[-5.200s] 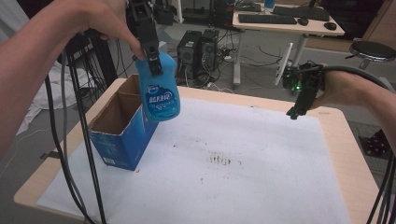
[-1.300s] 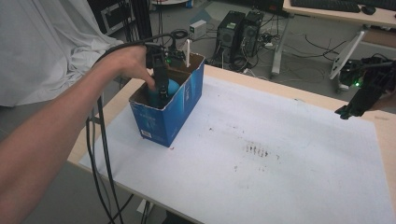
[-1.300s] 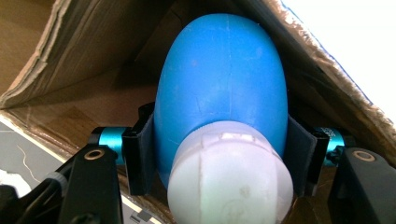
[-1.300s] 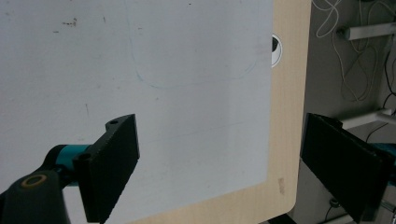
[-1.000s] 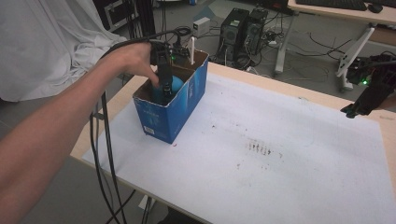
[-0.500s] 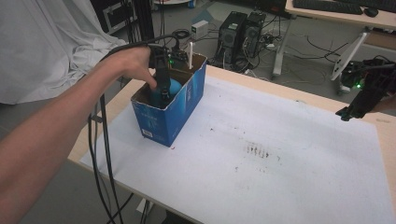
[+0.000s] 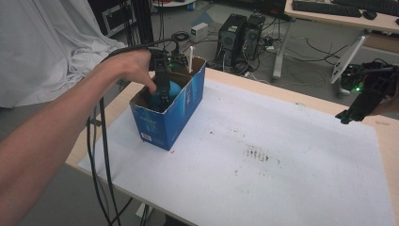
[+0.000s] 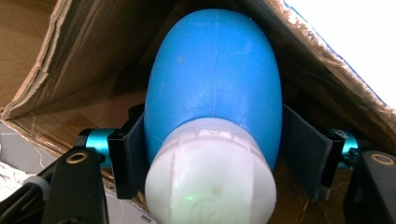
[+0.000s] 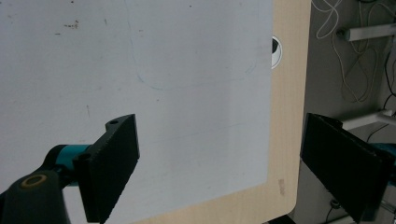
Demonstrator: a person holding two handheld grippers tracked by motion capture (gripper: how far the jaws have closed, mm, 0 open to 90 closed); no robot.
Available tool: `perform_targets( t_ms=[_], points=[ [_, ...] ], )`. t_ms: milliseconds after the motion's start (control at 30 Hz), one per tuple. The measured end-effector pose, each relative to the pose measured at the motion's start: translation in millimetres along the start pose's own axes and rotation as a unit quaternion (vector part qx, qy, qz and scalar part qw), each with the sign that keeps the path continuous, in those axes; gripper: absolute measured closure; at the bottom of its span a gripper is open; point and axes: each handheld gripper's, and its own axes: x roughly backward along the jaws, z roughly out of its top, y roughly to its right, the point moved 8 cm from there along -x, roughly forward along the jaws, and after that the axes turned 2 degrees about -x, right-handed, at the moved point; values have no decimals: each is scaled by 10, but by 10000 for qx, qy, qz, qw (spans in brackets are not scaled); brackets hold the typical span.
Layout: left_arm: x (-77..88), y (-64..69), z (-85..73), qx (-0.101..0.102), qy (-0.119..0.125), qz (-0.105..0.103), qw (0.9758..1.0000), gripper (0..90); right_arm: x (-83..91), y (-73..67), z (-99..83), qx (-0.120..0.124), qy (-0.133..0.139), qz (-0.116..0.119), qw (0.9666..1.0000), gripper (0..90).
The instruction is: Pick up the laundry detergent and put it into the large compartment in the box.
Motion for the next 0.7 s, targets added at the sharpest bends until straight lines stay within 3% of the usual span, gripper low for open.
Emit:
perform_targets(
  t_ms=[700],
  points=[
    [199,-73,22,-34,91,142,9999,221,22,-12,-23,-38,-17,-4,10000,109]
  ],
)
